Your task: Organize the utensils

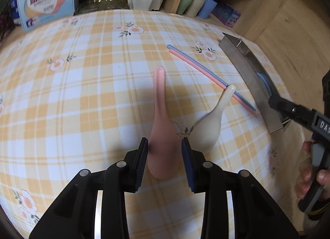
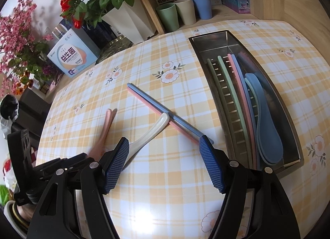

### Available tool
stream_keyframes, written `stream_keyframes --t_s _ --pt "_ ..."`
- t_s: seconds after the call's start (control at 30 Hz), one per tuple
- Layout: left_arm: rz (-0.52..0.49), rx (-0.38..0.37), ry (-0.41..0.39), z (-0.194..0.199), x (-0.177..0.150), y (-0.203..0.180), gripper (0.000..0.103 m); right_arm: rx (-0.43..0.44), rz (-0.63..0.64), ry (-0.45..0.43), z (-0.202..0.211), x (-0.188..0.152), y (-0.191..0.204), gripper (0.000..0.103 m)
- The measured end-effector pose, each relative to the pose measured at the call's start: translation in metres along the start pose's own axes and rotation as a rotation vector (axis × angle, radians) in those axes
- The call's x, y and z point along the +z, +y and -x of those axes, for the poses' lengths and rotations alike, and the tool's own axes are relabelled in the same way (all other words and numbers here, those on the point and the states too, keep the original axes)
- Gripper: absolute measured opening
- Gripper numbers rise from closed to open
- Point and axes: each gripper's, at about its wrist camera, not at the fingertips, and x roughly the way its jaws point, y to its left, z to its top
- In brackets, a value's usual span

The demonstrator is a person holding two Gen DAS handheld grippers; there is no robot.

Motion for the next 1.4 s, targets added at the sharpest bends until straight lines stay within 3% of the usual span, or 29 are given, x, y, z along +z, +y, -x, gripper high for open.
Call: stream_keyframes --t_s 0.13,0.33,0.57,0.7,0.83,1.03,1.2,1.4 --pt "0.036 -0.034 0.005 0.000 0.003 0.005 0.032 -0.001 -0.002 0.000 0.000 0.000 0.000 0.068" --pt "0.040 0.016 -0.014 -0.005 0.013 0.011 0.032 0.000 -0.005 -0.003 0.000 0.000 0.000 0.068" --pt "-0.020 0.024 0.014 -0.016 0.013 -0.002 0.032 0.002 -0.017 0.000 -0.001 0.001 -0.003 0.068" --pt "-0.083 0.083 -0.001 -0.018 0.008 -0.012 0.031 0.003 -0.018 0.002 -0.001 0.001 -0.003 0.068" --pt "-0.046 0.073 -0.009 -0.015 0.007 -0.008 0.030 0.005 -0.021 0.000 -0.001 0.000 -0.004 0.068" --pt "-0.044 0.191 -0.066 0.001 0.008 0.009 0.030 0.006 -0.026 -0.004 0.000 -0.001 -0.005 0.068" --pt "-0.038 0.293 -0.061 0.005 0.012 0.033 0.030 0.015 -0.023 0.003 -0.001 -0.002 -0.004 0.068" --pt "-0.007 0.167 -0.027 0.007 0.010 0.034 0.031 0.017 -0.021 0.007 -0.002 -0.003 -0.002 0.068"
